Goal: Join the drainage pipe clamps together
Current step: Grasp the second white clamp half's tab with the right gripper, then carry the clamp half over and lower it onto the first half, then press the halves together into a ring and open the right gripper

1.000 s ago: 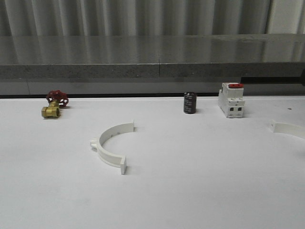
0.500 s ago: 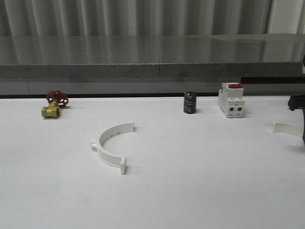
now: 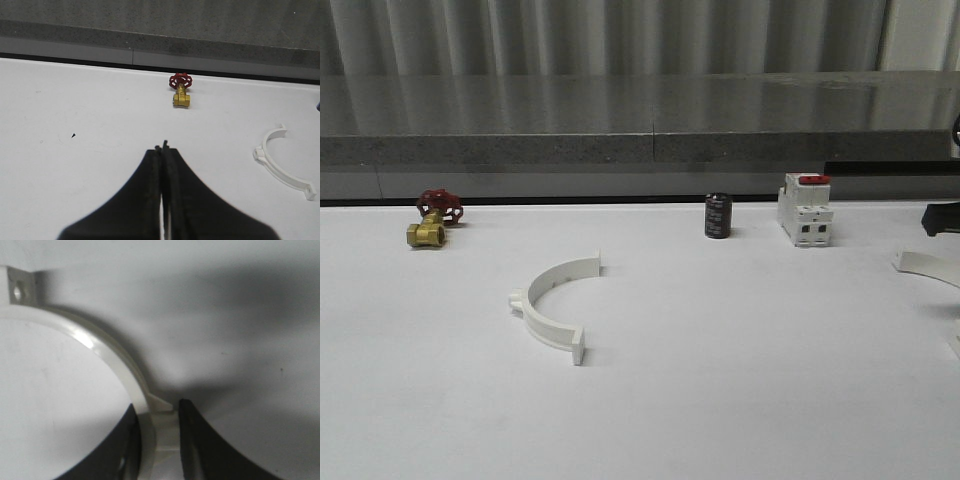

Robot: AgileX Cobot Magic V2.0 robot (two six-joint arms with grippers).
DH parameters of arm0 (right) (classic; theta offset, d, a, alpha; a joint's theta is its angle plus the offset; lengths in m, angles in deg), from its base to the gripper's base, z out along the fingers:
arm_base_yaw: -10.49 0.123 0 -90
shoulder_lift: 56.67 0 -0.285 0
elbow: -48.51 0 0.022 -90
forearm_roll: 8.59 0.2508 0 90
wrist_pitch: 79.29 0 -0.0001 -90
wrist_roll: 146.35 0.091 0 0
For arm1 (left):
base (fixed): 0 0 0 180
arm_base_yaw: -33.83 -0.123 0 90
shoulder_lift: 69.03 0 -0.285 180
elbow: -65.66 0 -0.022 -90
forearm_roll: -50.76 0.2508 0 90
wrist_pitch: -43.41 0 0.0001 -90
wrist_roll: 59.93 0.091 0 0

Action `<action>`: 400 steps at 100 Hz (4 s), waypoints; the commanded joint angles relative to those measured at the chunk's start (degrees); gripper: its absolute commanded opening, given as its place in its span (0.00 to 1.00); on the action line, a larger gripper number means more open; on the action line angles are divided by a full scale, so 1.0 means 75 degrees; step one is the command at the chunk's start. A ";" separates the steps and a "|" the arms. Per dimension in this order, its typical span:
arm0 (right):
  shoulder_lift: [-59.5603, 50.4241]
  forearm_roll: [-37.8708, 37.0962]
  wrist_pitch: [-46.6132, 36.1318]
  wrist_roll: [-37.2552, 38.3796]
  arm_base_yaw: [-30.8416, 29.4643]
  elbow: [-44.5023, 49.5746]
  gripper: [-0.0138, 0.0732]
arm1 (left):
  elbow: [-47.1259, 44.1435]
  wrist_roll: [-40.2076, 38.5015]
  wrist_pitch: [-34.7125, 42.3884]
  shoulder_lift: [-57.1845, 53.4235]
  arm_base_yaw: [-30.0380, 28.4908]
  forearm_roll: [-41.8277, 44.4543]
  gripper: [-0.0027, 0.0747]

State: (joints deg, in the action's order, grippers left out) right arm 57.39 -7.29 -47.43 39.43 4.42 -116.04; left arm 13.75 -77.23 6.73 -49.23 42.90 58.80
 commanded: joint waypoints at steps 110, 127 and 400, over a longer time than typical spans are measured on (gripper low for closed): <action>-0.0895 -0.2514 0.0831 0.4947 0.3896 -0.1293 0.26 | 0.0193 -0.0024 0.0531 0.0077 0.0000 -0.0013 0.01; -0.0361 -0.2489 0.1063 0.5015 0.4352 -0.2016 0.26 | 0.0193 -0.0024 0.0531 0.0077 0.0000 -0.0013 0.01; 0.1493 -0.1798 0.0861 0.6186 0.5602 -0.3272 0.26 | 0.0193 -0.0024 0.0531 0.0077 0.0000 -0.0013 0.01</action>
State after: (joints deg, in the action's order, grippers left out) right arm 71.19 -21.11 -39.74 85.92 46.51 -138.90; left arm 13.75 -77.23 6.73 -49.23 42.90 58.80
